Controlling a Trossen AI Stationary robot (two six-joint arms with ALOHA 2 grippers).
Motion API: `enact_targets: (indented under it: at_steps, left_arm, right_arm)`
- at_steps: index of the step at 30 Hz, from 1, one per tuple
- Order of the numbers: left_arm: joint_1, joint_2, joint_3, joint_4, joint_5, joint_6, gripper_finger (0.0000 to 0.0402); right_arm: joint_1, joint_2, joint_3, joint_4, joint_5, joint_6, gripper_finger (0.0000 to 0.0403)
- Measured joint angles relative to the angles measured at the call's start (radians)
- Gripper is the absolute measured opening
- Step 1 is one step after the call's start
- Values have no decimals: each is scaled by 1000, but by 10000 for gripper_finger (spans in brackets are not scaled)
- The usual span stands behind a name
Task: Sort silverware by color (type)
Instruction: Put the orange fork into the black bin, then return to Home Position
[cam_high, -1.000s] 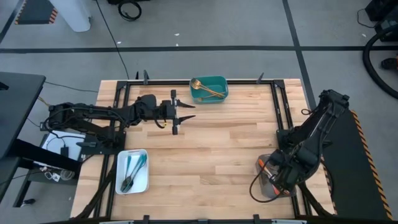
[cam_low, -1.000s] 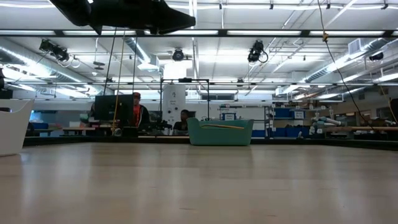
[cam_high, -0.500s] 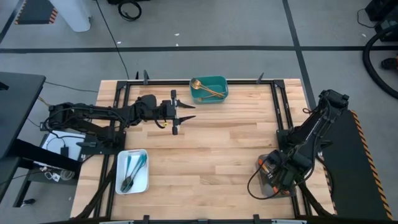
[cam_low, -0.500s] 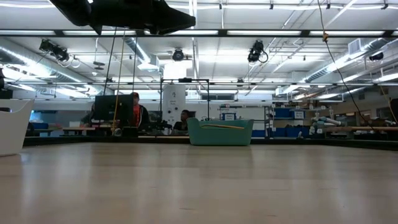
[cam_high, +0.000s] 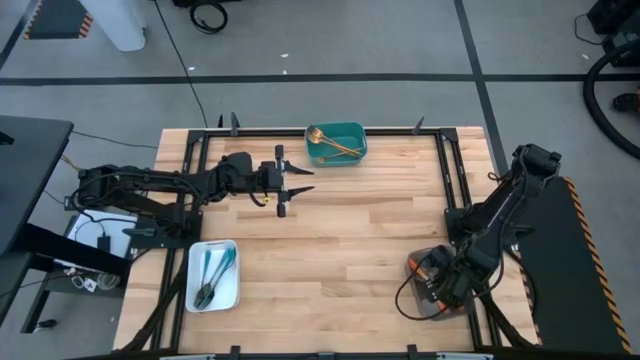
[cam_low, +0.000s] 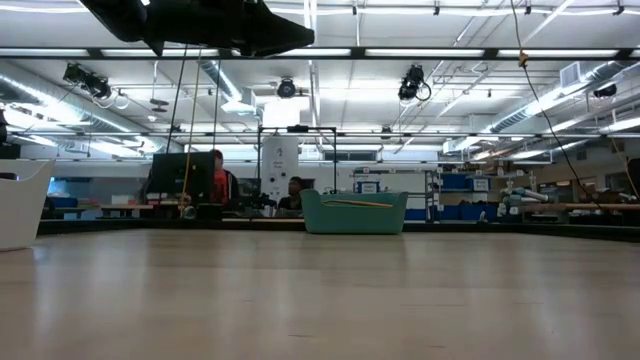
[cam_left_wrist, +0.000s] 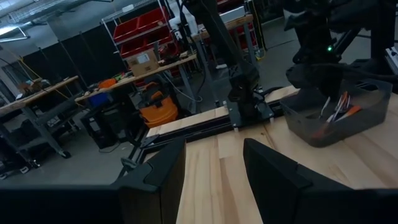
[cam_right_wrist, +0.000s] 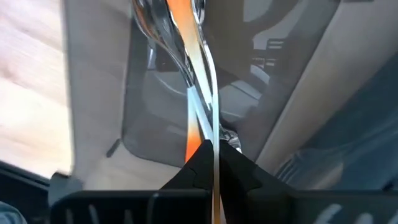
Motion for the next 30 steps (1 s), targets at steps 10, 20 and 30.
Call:
enact_targets:
  at_steps: [10, 20, 30]
  left_arm:
    - [0, 0, 0, -3, 0, 0, 171]
    - [0, 0, 0, -3, 0, 0, 171]
    - [0, 0, 0, -3, 0, 0, 171]
  right_arm:
    - [0, 50, -92, 130, -28, -20, 19]
    - [0, 96, -93, 165, -79, -38, 100]
    - [-29, 79, -93, 161, -132, -98, 180]
